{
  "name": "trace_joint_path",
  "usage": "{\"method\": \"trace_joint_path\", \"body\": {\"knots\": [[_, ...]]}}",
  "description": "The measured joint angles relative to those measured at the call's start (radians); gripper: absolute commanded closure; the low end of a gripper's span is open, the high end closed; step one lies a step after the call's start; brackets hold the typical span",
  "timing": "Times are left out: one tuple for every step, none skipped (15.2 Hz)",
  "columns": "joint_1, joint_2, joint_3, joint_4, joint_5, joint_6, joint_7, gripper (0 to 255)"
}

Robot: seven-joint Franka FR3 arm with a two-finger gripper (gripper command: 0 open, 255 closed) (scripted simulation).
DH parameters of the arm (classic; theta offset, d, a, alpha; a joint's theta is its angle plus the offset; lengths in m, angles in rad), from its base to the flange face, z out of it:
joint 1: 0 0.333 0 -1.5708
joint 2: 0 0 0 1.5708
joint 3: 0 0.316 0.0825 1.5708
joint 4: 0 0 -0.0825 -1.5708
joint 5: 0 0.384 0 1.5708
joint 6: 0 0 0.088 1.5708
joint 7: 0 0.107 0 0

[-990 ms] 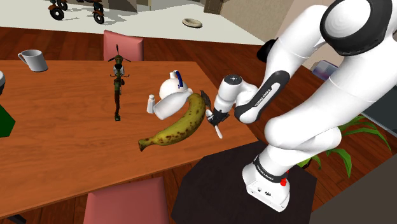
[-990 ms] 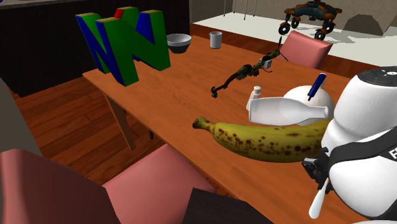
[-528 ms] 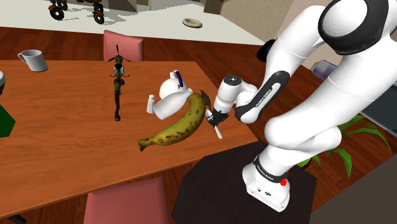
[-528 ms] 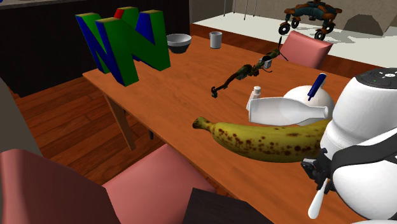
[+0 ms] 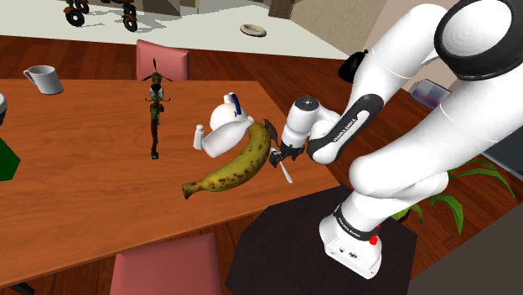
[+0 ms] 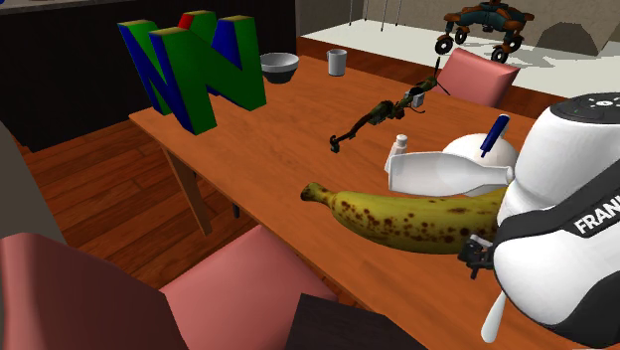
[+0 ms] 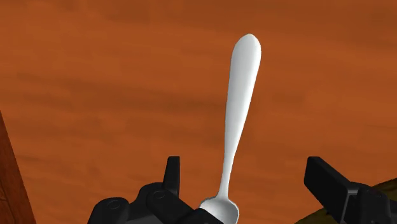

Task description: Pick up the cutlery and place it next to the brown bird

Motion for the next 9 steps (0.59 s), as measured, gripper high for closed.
{"method": "trace_joint_path", "body": {"knots": [[0.067, -0.066, -0.021, -0.024, 0.194, -0.028, -0.128, 0], [0.137, -0.117, -0.053, -0.034, 0.321, -0.064, -0.204, 0], [0.175, -0.143, -0.079, -0.042, 0.376, -0.082, -0.240, 0], [0.195, -0.155, -0.094, -0.045, 0.403, -0.091, -0.259, 0], [0.206, -0.162, -0.103, -0.046, 0.418, -0.097, -0.270, 0], [0.211, -0.165, -0.108, -0.047, 0.425, -0.100, -0.277, 0], [0.214, -0.167, -0.111, -0.047, 0.429, -0.101, -0.280, 0], [0.215, -0.168, -0.112, -0.047, 0.430, -0.102, -0.281, 0], [0.216, -0.168, -0.113, -0.047, 0.431, -0.102, -0.282, 0]]}}
